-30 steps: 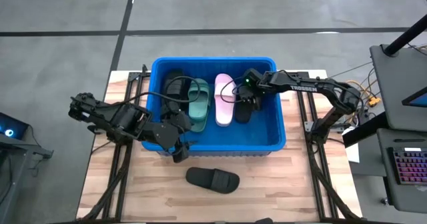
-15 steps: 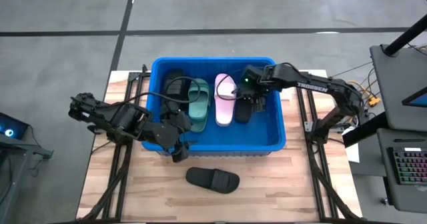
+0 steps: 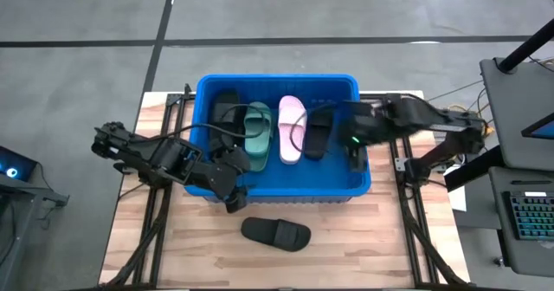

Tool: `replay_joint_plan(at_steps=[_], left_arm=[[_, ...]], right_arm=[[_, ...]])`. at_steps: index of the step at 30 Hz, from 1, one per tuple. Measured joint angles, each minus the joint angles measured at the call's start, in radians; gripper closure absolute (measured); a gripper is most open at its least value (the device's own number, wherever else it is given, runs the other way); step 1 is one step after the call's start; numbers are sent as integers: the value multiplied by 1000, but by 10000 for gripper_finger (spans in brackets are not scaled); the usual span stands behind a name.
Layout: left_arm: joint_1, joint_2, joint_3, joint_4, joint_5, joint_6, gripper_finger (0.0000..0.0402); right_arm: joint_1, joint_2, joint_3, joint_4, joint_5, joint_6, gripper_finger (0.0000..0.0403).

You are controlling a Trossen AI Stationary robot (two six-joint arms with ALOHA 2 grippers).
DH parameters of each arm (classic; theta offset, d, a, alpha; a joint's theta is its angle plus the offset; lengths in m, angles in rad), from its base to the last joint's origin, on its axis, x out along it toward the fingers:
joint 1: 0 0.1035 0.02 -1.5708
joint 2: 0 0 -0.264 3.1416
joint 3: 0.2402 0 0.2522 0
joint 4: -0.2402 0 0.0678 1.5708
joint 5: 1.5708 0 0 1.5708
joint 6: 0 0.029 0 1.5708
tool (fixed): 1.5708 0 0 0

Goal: Pick and place slides into bin
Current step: Put the black slipper on the black slipper

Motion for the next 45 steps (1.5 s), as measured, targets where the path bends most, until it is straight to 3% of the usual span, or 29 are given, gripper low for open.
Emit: replay_joint_plan(at_steps=[8,13,19,25,34,45], left_arm=[[0,56,0,9,127,-31,119],[-14,97,0,36,229,-63,119],[-51,141,0,85,246,-117,119],[-66,192,0,127,242,-267,119],[-106,271,0,167,248,-408,119],[-123,386,0,181,220,-711,119]], right_arm=[[361,-35,106,-14,52,393,204],[571,-5,91,-14,101,610,204],[752,75,48,-14,156,856,204],[836,186,16,-12,177,1036,204],[935,342,47,62,262,1143,204],[961,391,47,84,408,1324,204]])
